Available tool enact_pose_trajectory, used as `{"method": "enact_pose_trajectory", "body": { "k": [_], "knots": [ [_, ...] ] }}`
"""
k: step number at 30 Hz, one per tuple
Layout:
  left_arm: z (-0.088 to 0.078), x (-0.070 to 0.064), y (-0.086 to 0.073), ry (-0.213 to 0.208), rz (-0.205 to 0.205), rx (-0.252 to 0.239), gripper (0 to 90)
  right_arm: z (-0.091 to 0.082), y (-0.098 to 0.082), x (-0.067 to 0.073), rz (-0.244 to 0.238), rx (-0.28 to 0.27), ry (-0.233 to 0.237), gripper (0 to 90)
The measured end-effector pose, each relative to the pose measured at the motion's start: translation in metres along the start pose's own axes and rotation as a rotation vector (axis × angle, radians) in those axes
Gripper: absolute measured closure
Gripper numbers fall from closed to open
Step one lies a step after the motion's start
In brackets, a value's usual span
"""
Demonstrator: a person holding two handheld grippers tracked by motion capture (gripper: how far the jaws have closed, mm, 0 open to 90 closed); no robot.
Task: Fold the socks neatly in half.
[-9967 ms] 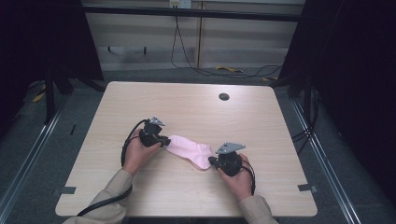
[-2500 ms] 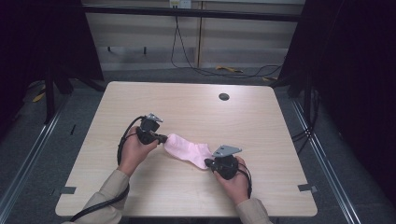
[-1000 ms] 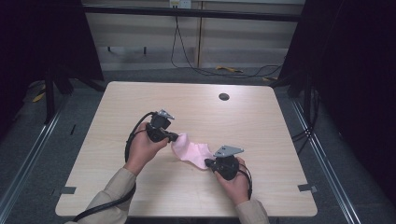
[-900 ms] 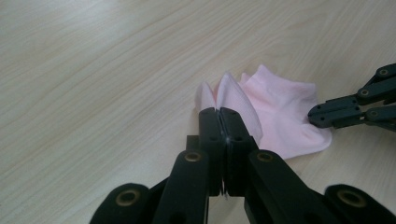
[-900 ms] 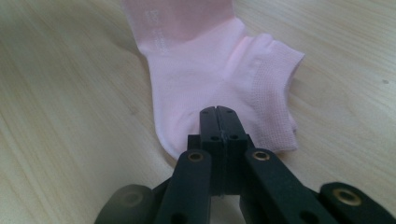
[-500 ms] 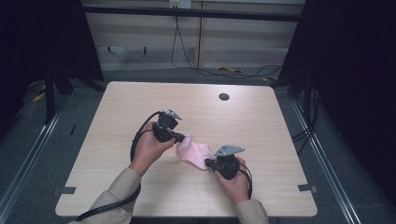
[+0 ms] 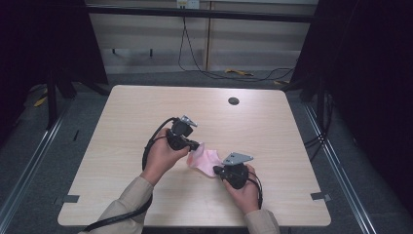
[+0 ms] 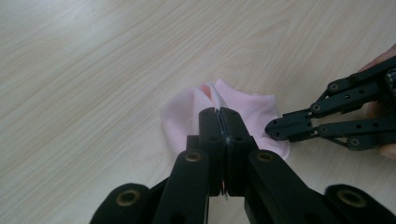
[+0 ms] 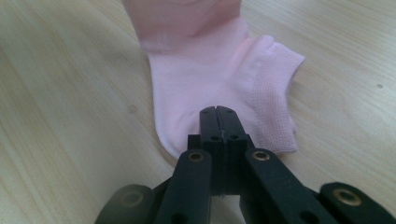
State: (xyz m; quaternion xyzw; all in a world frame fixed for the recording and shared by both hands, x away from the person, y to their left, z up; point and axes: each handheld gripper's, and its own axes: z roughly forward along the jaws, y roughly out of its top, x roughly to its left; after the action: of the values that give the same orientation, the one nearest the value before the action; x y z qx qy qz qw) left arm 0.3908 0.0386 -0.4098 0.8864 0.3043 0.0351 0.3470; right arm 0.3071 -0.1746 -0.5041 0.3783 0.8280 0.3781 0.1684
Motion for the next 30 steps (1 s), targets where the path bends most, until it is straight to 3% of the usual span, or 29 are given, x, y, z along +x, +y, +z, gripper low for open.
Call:
{"method": "enact_pose_trajectory", "body": {
  "k": [14,20,30],
  "knots": [
    [0.01,-0.013,0.007,-0.012,0.01,0.016,88.9,0.0,0.0,0.002,-0.012,-0.001,-0.01,90.0],
    [0.017,-0.019,0.009,-0.015,0.034,0.032,88.9,0.0,0.0,0.002,-0.018,-0.003,-0.016,90.0],
    [0.042,-0.032,0.013,-0.017,0.048,0.061,88.8,0.0,0.0,0.003,-0.025,-0.002,-0.021,90.0]
  ]
}}
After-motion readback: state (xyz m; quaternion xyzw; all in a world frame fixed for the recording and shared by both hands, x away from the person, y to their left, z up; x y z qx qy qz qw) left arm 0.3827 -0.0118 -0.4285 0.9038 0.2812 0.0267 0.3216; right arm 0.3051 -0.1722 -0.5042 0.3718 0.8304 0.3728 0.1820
